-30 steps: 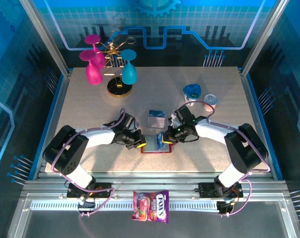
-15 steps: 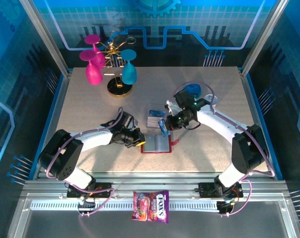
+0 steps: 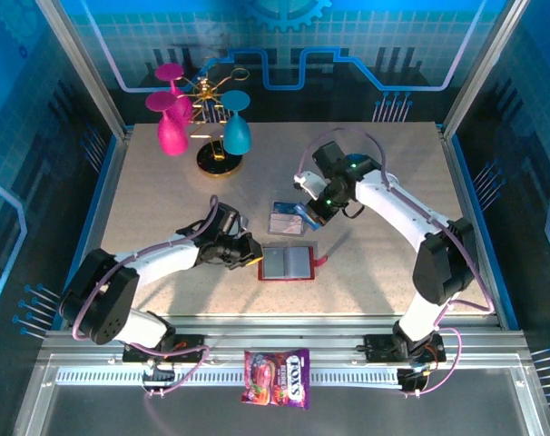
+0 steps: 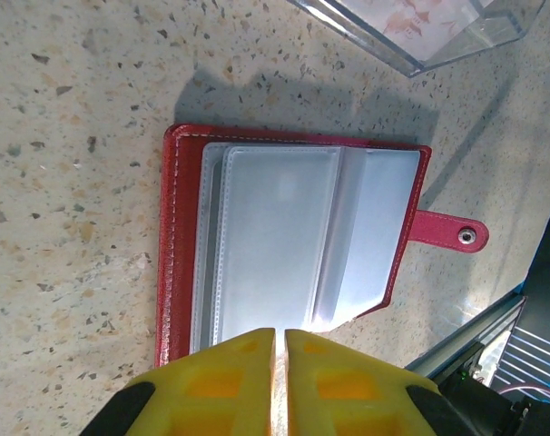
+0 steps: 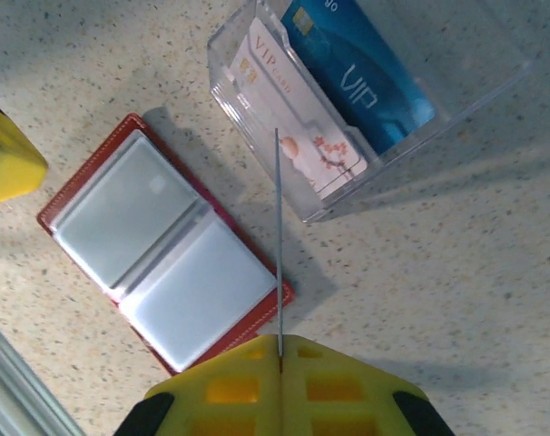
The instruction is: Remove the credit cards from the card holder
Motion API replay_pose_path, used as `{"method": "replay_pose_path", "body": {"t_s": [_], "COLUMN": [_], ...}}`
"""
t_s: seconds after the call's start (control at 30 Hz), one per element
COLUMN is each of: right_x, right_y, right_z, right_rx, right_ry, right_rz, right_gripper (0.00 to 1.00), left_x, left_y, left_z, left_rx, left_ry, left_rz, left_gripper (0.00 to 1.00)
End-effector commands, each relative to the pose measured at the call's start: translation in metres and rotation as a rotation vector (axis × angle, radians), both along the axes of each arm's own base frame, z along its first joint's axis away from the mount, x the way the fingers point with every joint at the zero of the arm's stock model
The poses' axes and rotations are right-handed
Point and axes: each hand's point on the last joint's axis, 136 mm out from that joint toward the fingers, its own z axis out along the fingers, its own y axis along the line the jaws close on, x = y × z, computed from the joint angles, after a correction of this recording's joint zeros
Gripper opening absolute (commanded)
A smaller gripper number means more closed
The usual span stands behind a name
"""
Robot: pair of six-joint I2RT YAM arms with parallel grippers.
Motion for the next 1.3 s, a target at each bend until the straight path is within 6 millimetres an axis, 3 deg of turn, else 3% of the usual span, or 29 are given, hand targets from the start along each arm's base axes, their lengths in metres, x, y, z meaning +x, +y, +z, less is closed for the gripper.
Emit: {"method": "replay_pose_path", "body": {"t_s": [0.0,0.53,1.0,1.27], "right_x": [0.007,0.023,0.050,0.054], "right_y": [-0.005,0.015,0.028,0.036], "right_z": [0.005,-0.001,0.007,0.002], "right_rx": [-0.053,-0.131,-0.178,-0.193], "right_ry": [-0.027,0.031,-0.005,0.007], "right_rz": [0.095,0.334,0.415,0.482], "right_gripper": [0.00,0.00,0.00,0.00], "left_x": [-0.006,-0.005,-0.004,-0.006], "left_y": [0.011,0.019,0.026,0.030], "left_z": [-0.001,0.011,0.016,0.015], "left_rx": [0.026,0.027,0.026,0.031], "left_ry": [0.003,-0.028,-0.041,-0.038], "left_rz": [0.012,0.040,0.062,0.068], "left_gripper": [0.12,0.13,0.13,0.14]}}
